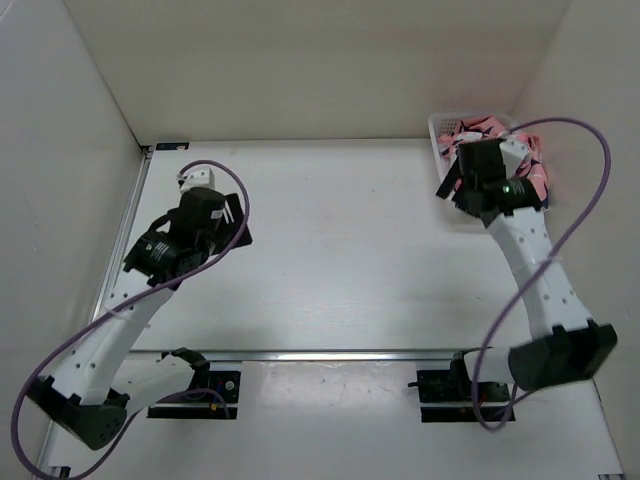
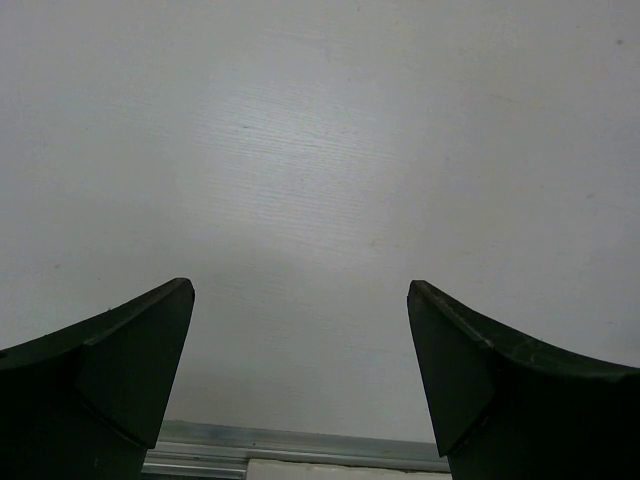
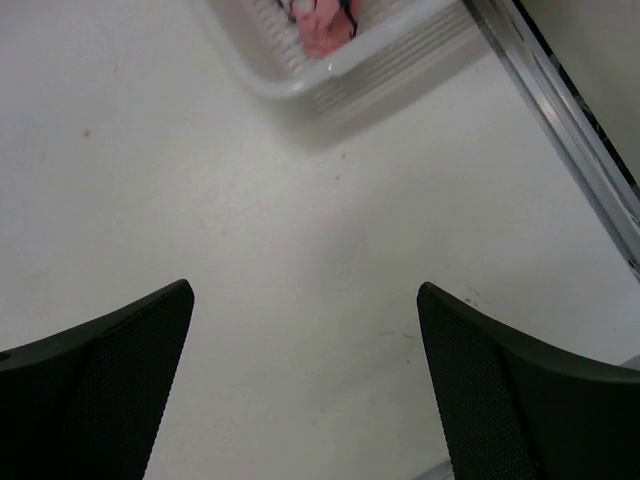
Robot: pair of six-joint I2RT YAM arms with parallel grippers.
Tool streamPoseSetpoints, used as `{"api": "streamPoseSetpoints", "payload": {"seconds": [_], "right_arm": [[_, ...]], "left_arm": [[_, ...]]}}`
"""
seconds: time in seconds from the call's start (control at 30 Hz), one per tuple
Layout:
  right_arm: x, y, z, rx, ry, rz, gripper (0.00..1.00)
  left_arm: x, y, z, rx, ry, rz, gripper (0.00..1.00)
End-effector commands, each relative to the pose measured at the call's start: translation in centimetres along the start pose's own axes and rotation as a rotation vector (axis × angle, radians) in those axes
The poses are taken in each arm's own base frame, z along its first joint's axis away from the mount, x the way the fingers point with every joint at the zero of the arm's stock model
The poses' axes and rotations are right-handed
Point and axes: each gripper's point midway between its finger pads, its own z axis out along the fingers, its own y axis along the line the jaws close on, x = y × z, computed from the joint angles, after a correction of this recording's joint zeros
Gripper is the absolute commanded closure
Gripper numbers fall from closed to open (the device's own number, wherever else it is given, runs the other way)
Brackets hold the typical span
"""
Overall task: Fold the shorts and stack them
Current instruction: Grab the shorts from the pile
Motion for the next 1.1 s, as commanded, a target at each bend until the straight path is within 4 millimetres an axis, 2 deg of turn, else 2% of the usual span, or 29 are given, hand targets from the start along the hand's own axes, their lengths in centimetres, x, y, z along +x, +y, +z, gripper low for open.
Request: {"api": "streamPoseSetpoints", "payload": {"seconds": [0.0,0.03,0.07,0.1,0.13,0.17,0.2,0.23,0.27,0.3,0.33,0.37,0.4,0.43,0.47,0.5,0.53,0.57,0.6,0.67,0.7,0.73,0.77,0.8,0.87,0.9,0.97,1.0,1.07], "right_arm": [[-4.6,0.3,5.0,0.057,0.015,0.073,0.01],[-5.3,0.4,6.1,0.059,0.031,0.075,0.01],[-7.5,0.8,6.5,0.049,0.002,0.105,0.01],[-7.6,0.2,9.7,0.088,0.041,0.105,0.01],[-8.2,0.2,10.9,0.089,0.058,0.119,0.01],[-8.0,-0.5,14.0,0.118,0.103,0.125,0.01],[-10.3,0.1,14.5,0.083,0.071,0.155,0.01],[-10.7,-0.1,15.6,0.089,0.083,0.164,0.01],[-9.7,-0.9,18.8,0.118,0.138,0.171,0.01],[-9.9,-1.3,20.1,0.135,0.15,0.178,0.01],[-12.3,-1.2,20.4,0.124,0.103,0.2,0.01],[-10.7,-2.0,23.2,0.153,0.167,0.199,0.01],[-10.9,-1.5,24.2,0.14,0.167,0.202,0.01],[-11.1,-1.9,25.1,0.135,0.167,0.201,0.03],[-11.3,-1.6,26.5,0.132,0.16,0.202,0.05],[-11.2,-0.9,27.0,0.102,0.172,0.197,0.19],[-11.1,-0.6,28.7,0.074,0.174,0.209,0.31],[-11.8,0.0,28.9,0.046,0.149,0.216,0.37],[-11.8,0.5,29.4,0.021,0.146,0.22,0.52],[-12.2,1.9,29.5,-0.05,0.143,0.247,0.73],[-14.0,2.4,28.1,-0.083,0.102,0.267,0.94],[-14.8,2.6,27.1,-0.1,0.086,0.27,1.0],[-16.0,3.3,25.8,-0.121,0.054,0.28,1.0],[-18.0,4.8,22.6,-0.175,-0.002,0.264,1.0],[-20.1,6.4,18.7,-0.233,-0.076,0.236,1.0],[-22.2,8.0,14.0,-0.295,-0.154,0.201,1.0],[-23.3,9.9,9.1,-0.392,-0.206,0.173,1.0],[-24.1,11.3,4.1,-0.471,-0.258,0.147,1.0],[-24.4,12.4,-0.8,-0.548,-0.316,0.106,1.0]], "left_arm": [[0.1,-0.7,1.9,-0.039,0.054,0.042,0.01],[-0.2,-1.0,2.1,-0.042,0.061,0.057,0.01],[-0.1,-1.1,2.4,-0.052,0.077,0.065,0.01],[0.2,-1.4,3.4,-0.067,0.103,0.087,0.01],[-0.2,-1.7,3.6,-0.065,0.102,0.1,0.01],[-0.2,-1.8,4.0,-0.069,0.109,0.113,0.01],[0.0,-2.0,4.6,-0.079,0.126,0.121,0.01],[-0.3,-2.2,4.8,-0.077,0.126,0.135,0.01],[-0.1,-2.2,5.1,-0.083,0.135,0.14,0.01],[-0.2,-2.2,5.8,-0.096,0.144,0.137,0.01],[-0.9,-2.3,6.1,-0.092,0.139,0.131,0.01],[-0.9,-2.4,6.5,-0.09,0.152,0.138,0.01],[-1.0,-2.8,6.9,-0.079,0.154,0.135,0.01],[-0.4,-2.6,7.8,-0.093,0.183,0.139,0.01],[-1.0,-3.0,7.9,-0.087,0.174,0.145,0.01],[-0.5,-3.5,8.5,-0.074,0.201,0.149,0.01],[-0.6,-3.6,9.1,-0.074,0.214,0.158,0.01],[-0.8,-3.7,9.4,-0.072,0.215,0.172,0.01],[-0.6,-3.1,10.2,-0.105,0.227,0.174,0.01],[-1.3,-2.4,10.9,-0.123,0.228,0.132,0.01],[-1.2,-2.4,11.0,-0.104,0.243,0.116,0.01],[-1.2,-1.6,11.3,-0.113,0.256,0.083,0.01],[-1.1,-1.4,11.1,-0.104,0.26,0.071,0.01],[-1.2,-1.7,10.7,-0.07,0.267,0.055,0.01],[-1.6,-1.0,9.9,-0.053,0.252,0.023,0.01],[-1.4,-1.2,9.6,-0.025,0.264,0.012,0.01],[-2.2,-0.7,8.9,-0.014,0.233,-0.013,0.01],[-2.3,-1.0,8.5,0.0,0.229,-0.027,0.01],[-2.6,-0.8,7.8,0.018,0.217,-0.041,0.01]]}}
